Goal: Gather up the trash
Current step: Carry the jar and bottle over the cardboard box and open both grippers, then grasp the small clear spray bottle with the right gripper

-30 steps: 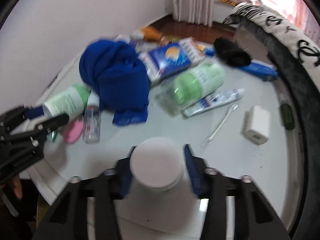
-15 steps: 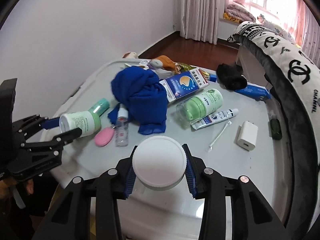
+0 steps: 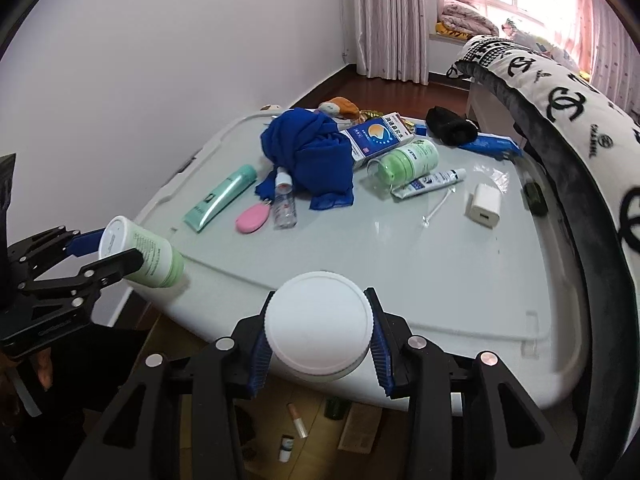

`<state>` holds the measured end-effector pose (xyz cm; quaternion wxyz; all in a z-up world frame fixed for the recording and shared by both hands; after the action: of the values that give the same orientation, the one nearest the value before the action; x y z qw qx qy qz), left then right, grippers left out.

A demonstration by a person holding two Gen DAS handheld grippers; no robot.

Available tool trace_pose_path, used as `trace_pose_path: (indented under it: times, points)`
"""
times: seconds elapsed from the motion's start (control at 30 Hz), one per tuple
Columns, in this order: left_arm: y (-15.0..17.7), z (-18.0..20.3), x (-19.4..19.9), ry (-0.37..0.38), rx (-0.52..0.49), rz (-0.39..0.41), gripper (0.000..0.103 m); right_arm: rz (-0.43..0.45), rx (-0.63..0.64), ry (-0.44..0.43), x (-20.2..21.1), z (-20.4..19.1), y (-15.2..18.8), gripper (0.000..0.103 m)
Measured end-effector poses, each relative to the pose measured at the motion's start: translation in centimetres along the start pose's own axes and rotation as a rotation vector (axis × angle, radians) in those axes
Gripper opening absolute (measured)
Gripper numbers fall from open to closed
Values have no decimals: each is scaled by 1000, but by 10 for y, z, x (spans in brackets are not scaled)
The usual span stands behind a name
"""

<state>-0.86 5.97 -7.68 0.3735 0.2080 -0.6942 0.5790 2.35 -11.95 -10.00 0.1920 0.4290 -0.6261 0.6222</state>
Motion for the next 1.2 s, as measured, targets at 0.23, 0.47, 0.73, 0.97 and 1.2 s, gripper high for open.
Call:
trace_pose_path:
  times: [0.23, 0.47, 0.73, 0.97, 1.2]
  points:
    - [44, 32, 34, 63, -61, -53, 47, -95, -26, -25, 5, -15, 71, 41]
    - [109, 62, 5, 104, -83, -202, 48, -297, -29, 45, -35, -8, 138, 42]
    - [132, 69, -9, 30, -155, -280, 73, -341, -48, 81, -45, -3, 143, 80]
    - [62, 23, 4, 13, -30, -138, 73, -186, -27, 36, -25, -11, 83, 63]
    - [-25, -33, -12, -68, 53, 2, 74, -71, 51, 15, -52, -35, -41, 63]
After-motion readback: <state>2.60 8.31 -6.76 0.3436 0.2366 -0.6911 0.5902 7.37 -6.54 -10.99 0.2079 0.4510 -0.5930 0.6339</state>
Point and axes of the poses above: each gripper's, at about its wrist camera, not at the fingertips, and x roughly against the way its jaws point, z to its right, y to its underside, the point moved 8 cm from there along -x, roughly the way its jaws point, and after that the axes turned 4 degrees about -x, right-handed, at the moved point
